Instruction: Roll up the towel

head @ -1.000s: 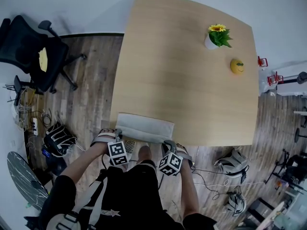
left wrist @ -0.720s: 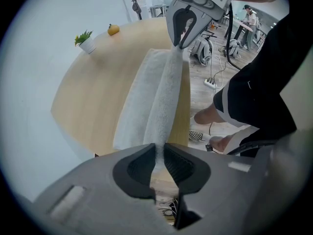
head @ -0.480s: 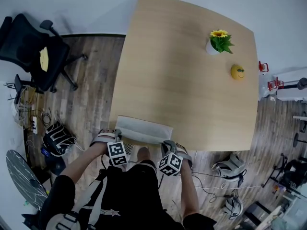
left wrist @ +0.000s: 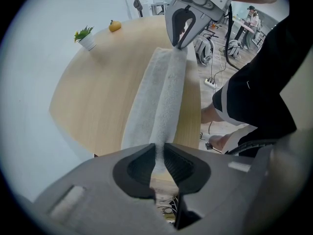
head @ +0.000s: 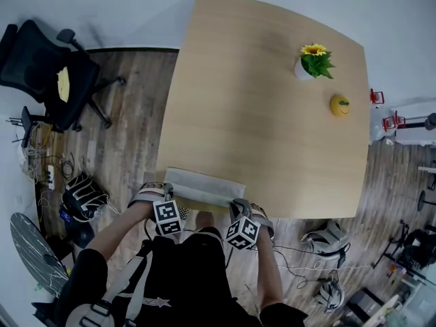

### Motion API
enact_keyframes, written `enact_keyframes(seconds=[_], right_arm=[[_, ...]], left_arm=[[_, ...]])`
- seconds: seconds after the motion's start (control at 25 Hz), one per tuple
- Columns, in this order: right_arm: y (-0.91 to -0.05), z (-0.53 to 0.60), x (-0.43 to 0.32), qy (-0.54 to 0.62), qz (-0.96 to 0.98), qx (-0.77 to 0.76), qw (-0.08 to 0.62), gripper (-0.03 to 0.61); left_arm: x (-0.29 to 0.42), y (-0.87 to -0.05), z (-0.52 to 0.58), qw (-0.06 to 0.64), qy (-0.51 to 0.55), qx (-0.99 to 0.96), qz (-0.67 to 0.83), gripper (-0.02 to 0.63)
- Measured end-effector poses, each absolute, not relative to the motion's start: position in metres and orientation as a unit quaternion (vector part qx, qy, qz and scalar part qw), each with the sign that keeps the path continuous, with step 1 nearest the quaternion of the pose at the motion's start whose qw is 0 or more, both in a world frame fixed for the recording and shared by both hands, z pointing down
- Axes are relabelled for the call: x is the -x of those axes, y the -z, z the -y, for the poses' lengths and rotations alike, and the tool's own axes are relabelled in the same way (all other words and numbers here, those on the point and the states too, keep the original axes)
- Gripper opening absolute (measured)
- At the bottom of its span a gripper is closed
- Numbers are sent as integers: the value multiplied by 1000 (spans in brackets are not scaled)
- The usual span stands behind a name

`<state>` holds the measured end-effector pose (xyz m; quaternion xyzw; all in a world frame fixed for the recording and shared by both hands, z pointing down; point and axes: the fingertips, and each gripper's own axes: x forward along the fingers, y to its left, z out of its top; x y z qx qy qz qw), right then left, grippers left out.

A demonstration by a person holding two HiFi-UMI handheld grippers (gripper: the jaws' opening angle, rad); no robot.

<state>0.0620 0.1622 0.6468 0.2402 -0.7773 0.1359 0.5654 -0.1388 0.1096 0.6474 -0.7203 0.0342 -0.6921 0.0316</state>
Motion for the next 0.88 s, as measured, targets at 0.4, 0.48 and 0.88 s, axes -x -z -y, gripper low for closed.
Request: enact_keyframes(seconds=[0.4, 0.48, 0.88], right_arm=[[-650, -152, -64, -136, 779, -238, 563, 53], [-652, -150, -65, -138, 780, -239, 562, 52], [-658, -141, -67, -142, 781, -247, 556, 52]], left_arm=[[136, -649, -98, 32, 694, 718, -33, 69], [135, -650, -95, 32, 695, 718, -34, 69], [132, -659, -85, 36, 694, 718, -30, 69]])
